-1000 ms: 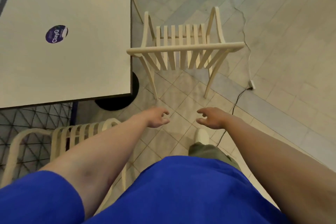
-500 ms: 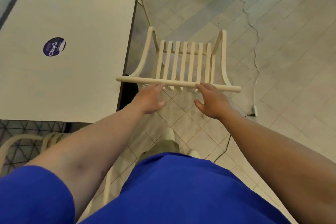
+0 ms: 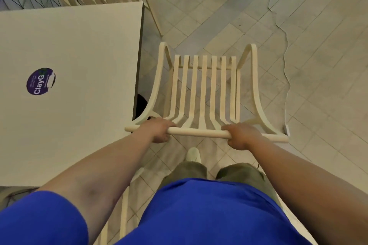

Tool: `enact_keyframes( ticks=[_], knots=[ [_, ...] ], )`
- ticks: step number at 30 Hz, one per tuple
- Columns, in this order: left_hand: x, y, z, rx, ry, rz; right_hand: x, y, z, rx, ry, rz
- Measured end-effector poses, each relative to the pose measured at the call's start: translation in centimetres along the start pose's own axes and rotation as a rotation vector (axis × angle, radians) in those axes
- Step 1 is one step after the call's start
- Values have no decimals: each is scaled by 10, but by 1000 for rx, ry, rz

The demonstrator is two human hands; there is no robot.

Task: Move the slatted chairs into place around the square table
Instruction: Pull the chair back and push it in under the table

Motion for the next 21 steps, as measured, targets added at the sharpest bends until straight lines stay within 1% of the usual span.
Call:
enact_keyframes(
  ticks=[5, 7, 13, 21],
  knots=[
    [-6, -15, 5, -107, 41, 20, 3, -11, 4, -85, -46, 14],
    [-8, -16, 8, -120, 38, 23, 3, -13, 5, -105, -38, 7],
    [-9, -19, 11, -93, 38, 53, 3, -14, 6, -106, -11, -14],
    [-4, -20, 11, -49, 41, 42, 10, -14, -1, -88, 25, -27]
  ],
)
Point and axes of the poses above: each hand's wrist, its own y-axis away from the middle knuckle, its own z-axis out of the palm, x = y × z, the point moved 7 cm from there along -y, towards the middle knuckle, and after that the axes turned 5 degrees about y, right-handed, at the moved point
